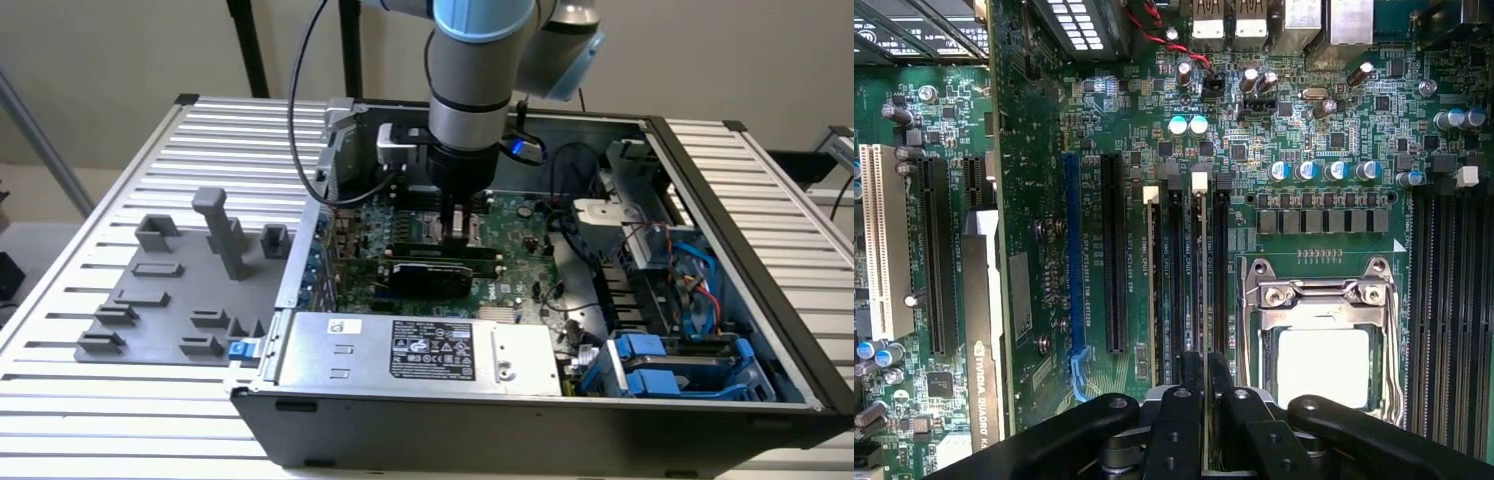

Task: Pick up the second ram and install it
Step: 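Insert the second ram into the second slot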

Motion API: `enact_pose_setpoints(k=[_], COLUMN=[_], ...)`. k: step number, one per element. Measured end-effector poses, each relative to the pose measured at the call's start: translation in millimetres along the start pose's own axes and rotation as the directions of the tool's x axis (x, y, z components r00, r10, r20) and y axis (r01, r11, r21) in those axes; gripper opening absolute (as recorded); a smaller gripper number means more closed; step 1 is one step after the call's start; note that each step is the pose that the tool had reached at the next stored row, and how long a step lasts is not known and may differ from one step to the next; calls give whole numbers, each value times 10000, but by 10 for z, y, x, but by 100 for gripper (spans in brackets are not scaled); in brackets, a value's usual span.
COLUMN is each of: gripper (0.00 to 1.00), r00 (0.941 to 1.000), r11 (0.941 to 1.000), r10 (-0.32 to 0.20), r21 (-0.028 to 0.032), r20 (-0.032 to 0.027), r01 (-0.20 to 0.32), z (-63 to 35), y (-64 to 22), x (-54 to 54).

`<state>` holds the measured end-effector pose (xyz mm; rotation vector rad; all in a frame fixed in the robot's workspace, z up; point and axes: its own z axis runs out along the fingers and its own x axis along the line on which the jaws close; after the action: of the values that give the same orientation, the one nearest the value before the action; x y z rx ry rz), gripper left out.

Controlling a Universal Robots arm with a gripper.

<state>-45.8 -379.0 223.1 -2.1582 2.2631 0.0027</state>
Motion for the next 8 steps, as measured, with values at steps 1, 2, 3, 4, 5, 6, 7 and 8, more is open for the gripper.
enact_pose_setpoints(k=[1,2,3,4,5,6,7,8], gripper=[21,21,28,28,28,28,28,28], r00=[10000,10000,10000,10000,10000,10000,10000,10000], r11=[10000,10000,10000,10000,10000,10000,10000,10000], r10=[0,0,0,1,1,1,1,1], r21=[0,0,0,1,1,1,1,0], r20=[0,0,0,2,1,0,0,1], r01=[0,0,0,-1,-1,-1,-1,-1], z=[0,0,-4,-13,-34,-62,-91,-120], y=[0,0,0,0,0,0,-1,-1], x=[0,0,0,0,-1,-1,-1,-1])
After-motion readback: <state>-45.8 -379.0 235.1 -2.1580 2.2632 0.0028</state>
